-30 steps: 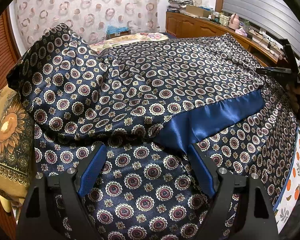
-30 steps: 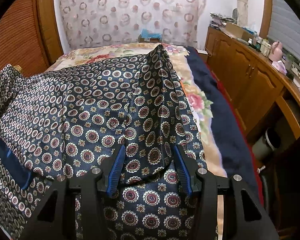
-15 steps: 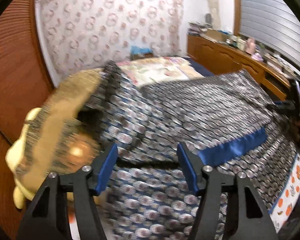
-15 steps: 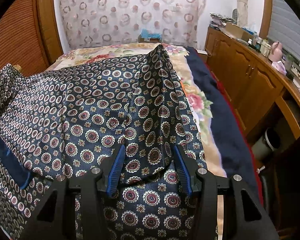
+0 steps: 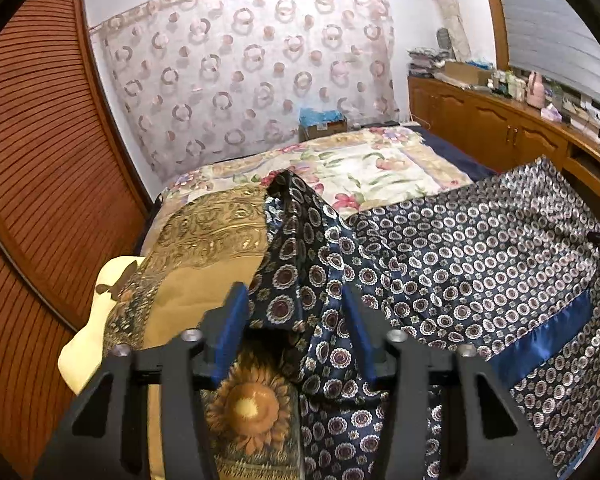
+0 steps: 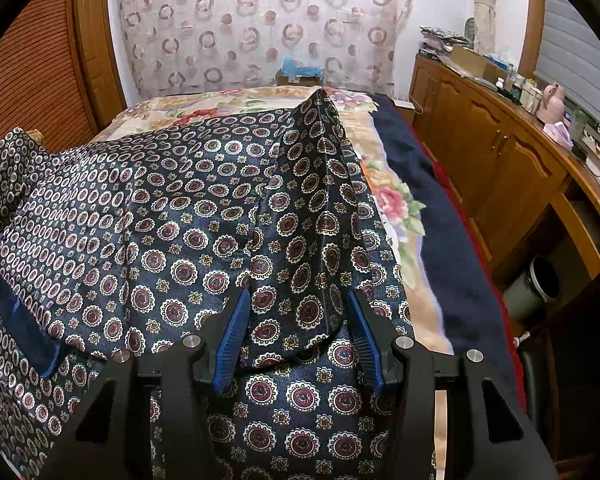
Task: Fold small clothes
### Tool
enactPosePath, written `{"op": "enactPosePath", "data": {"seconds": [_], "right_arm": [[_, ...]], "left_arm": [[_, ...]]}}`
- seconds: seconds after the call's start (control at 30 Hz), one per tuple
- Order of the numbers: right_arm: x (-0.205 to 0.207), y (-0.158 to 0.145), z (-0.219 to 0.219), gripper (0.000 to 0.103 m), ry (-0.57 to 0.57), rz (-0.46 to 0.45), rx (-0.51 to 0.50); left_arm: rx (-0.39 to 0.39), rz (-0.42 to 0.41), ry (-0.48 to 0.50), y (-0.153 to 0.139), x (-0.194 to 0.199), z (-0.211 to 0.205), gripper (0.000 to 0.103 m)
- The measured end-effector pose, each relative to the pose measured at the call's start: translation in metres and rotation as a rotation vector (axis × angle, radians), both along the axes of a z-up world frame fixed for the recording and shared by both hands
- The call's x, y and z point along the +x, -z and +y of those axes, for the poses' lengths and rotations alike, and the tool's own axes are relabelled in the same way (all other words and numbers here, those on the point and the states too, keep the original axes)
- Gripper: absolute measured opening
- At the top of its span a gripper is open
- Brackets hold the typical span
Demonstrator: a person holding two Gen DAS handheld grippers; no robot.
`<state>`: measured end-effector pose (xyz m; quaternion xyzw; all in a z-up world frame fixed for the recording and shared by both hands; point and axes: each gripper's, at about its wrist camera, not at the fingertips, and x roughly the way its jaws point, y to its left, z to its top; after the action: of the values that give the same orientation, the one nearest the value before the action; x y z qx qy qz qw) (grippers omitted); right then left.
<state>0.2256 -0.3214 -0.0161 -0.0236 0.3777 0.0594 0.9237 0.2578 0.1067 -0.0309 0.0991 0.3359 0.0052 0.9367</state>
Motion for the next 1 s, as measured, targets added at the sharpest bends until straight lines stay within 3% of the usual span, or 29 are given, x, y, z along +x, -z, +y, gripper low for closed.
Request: {"op": "enactPosePath", "data": {"seconds": [0.1,0.17,0.2,0.27,0.3,0.33,0.43,0.57,0.83,1.0], "right_arm": [[0.000,0.000,0.000,0.052,-0.001,-0.001,0.000],[0.000,0.000,0.000,0.052,-0.001,-0.001,0.002],[0.000,0.000,0.000,0.052,-0.001,-0.001,0.002],[0.000,0.000,0.000,0.052,-0.001,-0.001,0.008],[0.001,0.000,0.000,0.038,-0.006,-0.002,0.011],[0.000,-0.002,0.001,0.003,-0.018,-0.008,0.017],[-0.010,-0.011,0.013,0.001,-0.066,-0.071,-0.023],[-0.022,-0.031,0.020,0.001,-0.116,-0.118,0.013],[-0.049,-0.066,-0.008,0.001,-0.091,-0.209,0.089],[-0.072,-0.081,-0.028,0.001,-0.060,-0.239,0.091]], "left_arm": [[0.043,0.044,-0.029,0.012,0.012,0.001,0.033],[0.038,0.066,-0.036,0.017,0.018,0.005,0.018],[0.027,0.068,-0.035,0.017,0.018,0.006,0.003],[-0.039,0.072,-0.011,0.013,0.016,0.010,0.003],[-0.058,0.066,-0.004,0.009,0.014,0.010,0.002],[-0.071,0.060,0.008,0.005,0.011,0.009,0.002],[-0.150,0.042,0.052,-0.012,-0.004,0.005,0.002],[-0.225,0.014,0.075,-0.026,-0.022,0.003,0.002],[-0.299,-0.003,0.067,-0.030,-0.055,0.006,0.002],[-0.391,-0.003,0.074,-0.030,-0.082,0.011,0.002]]}}
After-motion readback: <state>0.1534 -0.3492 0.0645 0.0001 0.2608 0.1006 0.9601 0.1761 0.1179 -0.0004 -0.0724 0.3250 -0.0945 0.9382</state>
